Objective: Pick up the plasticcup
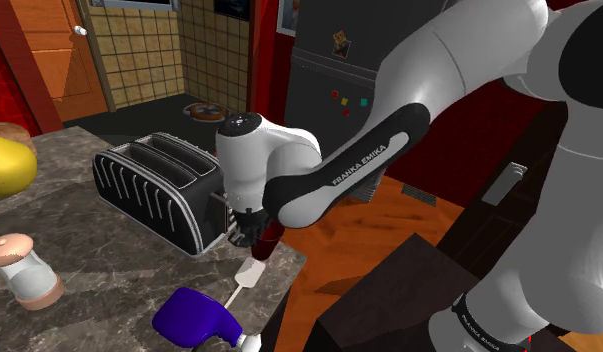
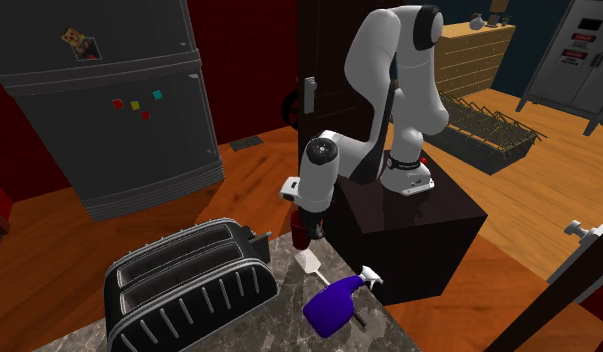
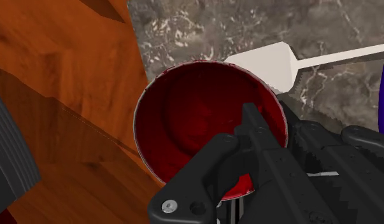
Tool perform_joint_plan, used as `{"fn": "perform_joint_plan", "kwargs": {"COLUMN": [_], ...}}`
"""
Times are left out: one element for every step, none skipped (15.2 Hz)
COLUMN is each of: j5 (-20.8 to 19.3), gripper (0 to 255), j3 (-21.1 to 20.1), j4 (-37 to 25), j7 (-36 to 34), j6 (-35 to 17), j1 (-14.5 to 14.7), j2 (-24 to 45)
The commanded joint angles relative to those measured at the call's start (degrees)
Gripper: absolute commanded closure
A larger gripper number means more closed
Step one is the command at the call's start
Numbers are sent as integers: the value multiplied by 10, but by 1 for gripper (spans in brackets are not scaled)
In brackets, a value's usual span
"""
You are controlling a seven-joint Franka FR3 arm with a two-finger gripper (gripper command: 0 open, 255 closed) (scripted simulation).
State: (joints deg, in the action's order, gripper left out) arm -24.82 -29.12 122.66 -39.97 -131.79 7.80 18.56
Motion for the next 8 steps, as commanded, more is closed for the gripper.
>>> {"fn": "perform_joint_plan", "kwargs": {"j5": [11, 16, 21, 26, 31, 36, 41, 42], "gripper": [255, 255, 255, 255, 255, 255, 255, 255], "j3": [-5, -7, -9, -11, -13, -15, -17, -17], "j4": [-2, -3, -4, -5, -6, -8, -9, -9], "j7": [8, 12, 17, 21, 25, 29, 33, 34], "j6": [11, 17, 22, 28, 33, 39, 45, 46], "j1": [-3, -5, -6, -8, -9, -10, -12, -12], "j2": [-12, -18, -23, -29, -35, -41, -46, -47]}}
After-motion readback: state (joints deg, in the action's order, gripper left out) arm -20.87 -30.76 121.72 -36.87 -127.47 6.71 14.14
